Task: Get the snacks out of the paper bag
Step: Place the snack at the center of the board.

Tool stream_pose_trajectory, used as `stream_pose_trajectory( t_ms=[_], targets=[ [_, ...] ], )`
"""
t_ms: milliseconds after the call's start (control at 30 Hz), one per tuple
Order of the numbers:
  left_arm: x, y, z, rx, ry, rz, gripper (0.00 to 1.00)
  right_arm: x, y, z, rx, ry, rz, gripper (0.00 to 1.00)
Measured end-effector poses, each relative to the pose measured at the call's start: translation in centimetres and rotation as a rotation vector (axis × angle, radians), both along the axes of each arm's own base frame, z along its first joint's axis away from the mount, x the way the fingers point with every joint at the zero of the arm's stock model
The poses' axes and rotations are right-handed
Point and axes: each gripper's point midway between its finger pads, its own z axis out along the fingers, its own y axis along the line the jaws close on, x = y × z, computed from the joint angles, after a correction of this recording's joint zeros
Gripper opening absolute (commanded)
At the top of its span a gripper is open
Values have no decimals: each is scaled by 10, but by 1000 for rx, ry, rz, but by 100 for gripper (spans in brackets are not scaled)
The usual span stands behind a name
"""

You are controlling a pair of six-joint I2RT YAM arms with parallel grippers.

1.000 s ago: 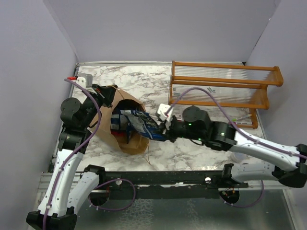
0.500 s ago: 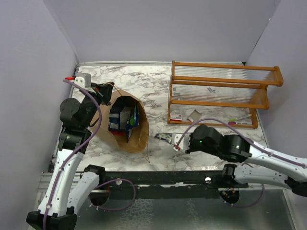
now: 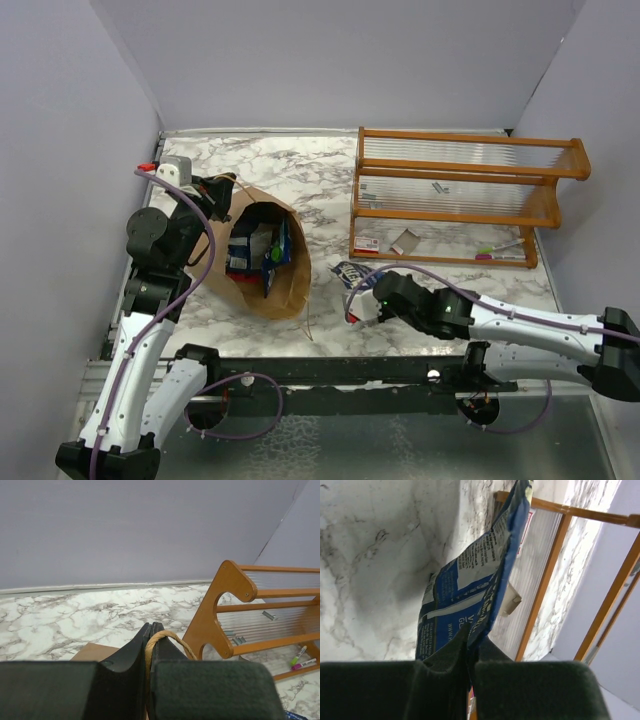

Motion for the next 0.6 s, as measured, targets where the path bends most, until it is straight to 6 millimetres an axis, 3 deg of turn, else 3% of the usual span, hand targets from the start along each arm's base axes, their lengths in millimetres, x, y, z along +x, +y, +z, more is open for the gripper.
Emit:
stream_pose_trajectory(
  t_ms=[100, 300, 433, 600],
  targets=[
    [0, -1, 1, -7, -1, -3, 0, 6, 9, -5, -17, -10, 12, 1],
    [-1, -2, 1, -19, 4, -10, 0, 1, 17, -14, -25, 31, 71, 1],
    [-1, -2, 1, -24, 6, -11, 0, -3, 14, -9, -16, 17, 114, 1],
    [-1, -3, 1, -27, 9, -13, 0, -8, 2, -24, -66, 51, 103, 1]
  ],
)
